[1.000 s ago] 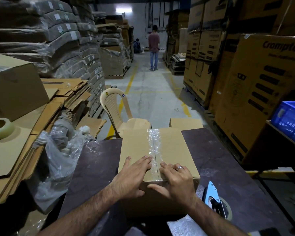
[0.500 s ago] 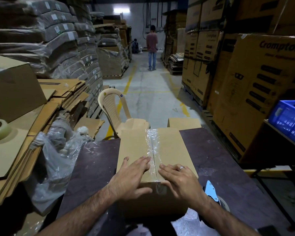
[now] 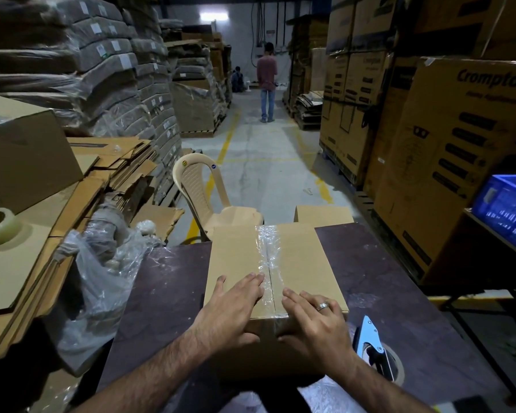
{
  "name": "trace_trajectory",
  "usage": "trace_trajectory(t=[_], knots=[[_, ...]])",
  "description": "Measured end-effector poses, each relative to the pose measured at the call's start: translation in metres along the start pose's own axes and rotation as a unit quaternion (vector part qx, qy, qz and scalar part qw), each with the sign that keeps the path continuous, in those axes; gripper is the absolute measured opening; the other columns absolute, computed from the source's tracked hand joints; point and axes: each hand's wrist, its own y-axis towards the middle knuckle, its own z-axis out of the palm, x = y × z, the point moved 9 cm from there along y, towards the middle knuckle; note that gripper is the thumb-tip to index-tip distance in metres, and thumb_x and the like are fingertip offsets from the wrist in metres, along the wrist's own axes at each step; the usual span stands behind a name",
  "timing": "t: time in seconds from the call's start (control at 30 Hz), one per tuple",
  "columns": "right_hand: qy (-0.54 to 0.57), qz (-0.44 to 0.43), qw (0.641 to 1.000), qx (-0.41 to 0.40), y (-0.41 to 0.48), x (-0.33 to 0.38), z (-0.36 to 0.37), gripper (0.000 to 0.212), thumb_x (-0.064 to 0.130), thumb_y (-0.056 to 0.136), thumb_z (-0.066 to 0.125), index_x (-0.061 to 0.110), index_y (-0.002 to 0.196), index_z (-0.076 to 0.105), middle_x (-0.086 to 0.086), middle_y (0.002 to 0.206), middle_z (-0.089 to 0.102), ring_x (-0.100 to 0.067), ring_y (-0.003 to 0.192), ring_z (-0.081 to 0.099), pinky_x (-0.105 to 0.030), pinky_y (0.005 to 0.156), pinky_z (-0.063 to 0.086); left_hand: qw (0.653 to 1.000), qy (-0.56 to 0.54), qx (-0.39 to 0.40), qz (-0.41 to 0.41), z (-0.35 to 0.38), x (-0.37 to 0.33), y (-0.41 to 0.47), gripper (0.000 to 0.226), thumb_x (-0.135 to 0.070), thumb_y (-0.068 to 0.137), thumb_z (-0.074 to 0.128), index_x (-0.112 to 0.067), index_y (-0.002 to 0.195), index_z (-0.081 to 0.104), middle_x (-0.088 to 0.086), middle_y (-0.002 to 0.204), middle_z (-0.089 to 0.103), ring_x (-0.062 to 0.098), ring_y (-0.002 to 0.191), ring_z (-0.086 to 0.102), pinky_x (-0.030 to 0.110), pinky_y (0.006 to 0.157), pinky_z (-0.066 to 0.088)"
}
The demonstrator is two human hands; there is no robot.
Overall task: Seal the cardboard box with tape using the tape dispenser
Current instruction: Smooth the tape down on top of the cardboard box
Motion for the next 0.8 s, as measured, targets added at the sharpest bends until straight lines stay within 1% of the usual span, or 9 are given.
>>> trace_trajectory(t=[0.13, 0.23, 0.33, 0.43, 0.5, 0.6, 0.67, 0.73, 0.8], knots=[[0.018, -0.003, 0.999, -0.029, 0.009, 0.0, -0.011, 0.041, 0.058, 0.083, 0.061, 0.023, 0.101, 0.071, 0.009, 0.118, 0.068, -0.017, 0.089, 0.066, -0.031, 0.07, 0.037, 0.999, -0.031, 0.008, 0.004, -0.002, 0.001, -0.002, 0.076, -0.059, 0.091, 0.043, -0.017, 0.148, 0.02, -0.001, 0.162, -0.003, 0.012, 0.149, -0.004, 0.057, 0.117, 0.004], [0.029, 0.004, 0.998, -0.049, 0.01, -0.002, -0.014, 0.031, 0.051, 0.085, 0.062, 0.026, 0.1, 0.072, 0.011, 0.116, 0.069, -0.017, 0.086, 0.067, -0.03, 0.068, 0.037, 0.999, -0.036, 0.017, 0.007, -0.002, 0.001, -0.002, 0.073, -0.06, 0.094, 0.034, -0.016, 0.15, 0.017, -0.001, 0.162, -0.004, 0.011, 0.148, -0.006, 0.058, 0.118, 0.002], [0.009, 0.001, 0.999, -0.047, 0.006, -0.002, -0.009, 0.041, 0.058, 0.083, 0.06, 0.024, 0.103, 0.07, 0.01, 0.119, 0.067, -0.017, 0.09, 0.067, -0.031, 0.071, 0.036, 0.999, -0.02, 0.024, 0.008, 0.001, 0.0, -0.001, 0.078, -0.057, 0.09, 0.048, -0.016, 0.149, 0.016, 0.0, 0.162, -0.006, 0.013, 0.148, -0.007, 0.059, 0.117, 0.004], [-0.027, -0.019, 0.999, -0.016, 0.001, 0.002, -0.001, 0.058, 0.065, 0.075, 0.061, 0.022, 0.114, 0.059, 0.006, 0.126, 0.064, -0.018, 0.098, 0.067, -0.034, 0.078, 0.035, 1.0, 0.005, 0.018, 0.01, 0.002, -0.001, -0.001, 0.085, -0.053, 0.083, 0.062, -0.015, 0.146, 0.02, 0.001, 0.162, -0.005, 0.015, 0.149, -0.005, 0.059, 0.115, 0.006], [-0.026, -0.016, 0.999, -0.014, 0.001, 0.002, -0.002, 0.057, 0.065, 0.076, 0.059, 0.022, 0.114, 0.059, 0.006, 0.126, 0.064, -0.018, 0.097, 0.067, -0.034, 0.078, 0.035, 1.0, 0.0, 0.007, 0.009, 0.001, -0.001, -0.001, 0.08, -0.055, 0.085, 0.057, -0.016, 0.146, 0.022, 0.001, 0.162, -0.002, 0.015, 0.149, -0.003, 0.06, 0.116, 0.008], [-0.008, -0.002, 0.999, -0.036, 0.009, 0.002, -0.009, 0.045, 0.061, 0.084, 0.056, 0.022, 0.102, 0.069, 0.008, 0.12, 0.067, -0.018, 0.088, 0.067, -0.032, 0.071, 0.035, 0.999, -0.03, 0.002, 0.011, -0.002, 0.0, -0.002, 0.072, -0.059, 0.091, 0.04, -0.016, 0.146, 0.022, 0.001, 0.162, 0.0, 0.015, 0.149, -0.002, 0.061, 0.116, 0.008], [-0.009, 0.0, 0.999, -0.049, 0.011, 0.003, -0.012, 0.041, 0.057, 0.087, 0.055, 0.021, 0.098, 0.072, 0.008, 0.118, 0.068, -0.018, 0.085, 0.067, -0.031, 0.069, 0.034, 0.999, -0.035, 0.005, 0.013, -0.002, 0.001, -0.002, 0.071, -0.059, 0.093, 0.034, -0.016, 0.147, 0.021, 0.002, 0.162, 0.001, 0.014, 0.149, -0.002, 0.061, 0.116, 0.007], [-0.011, 0.009, 0.999, -0.048, 0.008, 0.003, -0.01, 0.042, 0.058, 0.087, 0.055, 0.022, 0.098, 0.071, 0.009, 0.12, 0.067, -0.018, 0.086, 0.066, -0.032, 0.071, 0.034, 0.999, -0.025, 0.018, 0.016, 0.0, 0.0, -0.002, 0.072, -0.057, 0.093, 0.039, -0.015, 0.148, 0.019, 0.003, 0.162, -0.002, 0.015, 0.149, -0.005, 0.062, 0.116, 0.008], [-0.021, 0.018, 0.999, -0.032, 0.005, 0.002, -0.004, 0.049, 0.065, 0.082, 0.056, 0.022, 0.1, 0.071, 0.008, 0.123, 0.066, -0.018, 0.088, 0.065, -0.033, 0.074, 0.034, 0.999, -0.003, 0.035, 0.022, 0.002, -0.001, -0.001, 0.079, -0.051, 0.089, 0.054, -0.015, 0.148, 0.016, 0.003, 0.162, -0.007, 0.016, 0.149, -0.007, 0.062, 0.116, 0.006]])
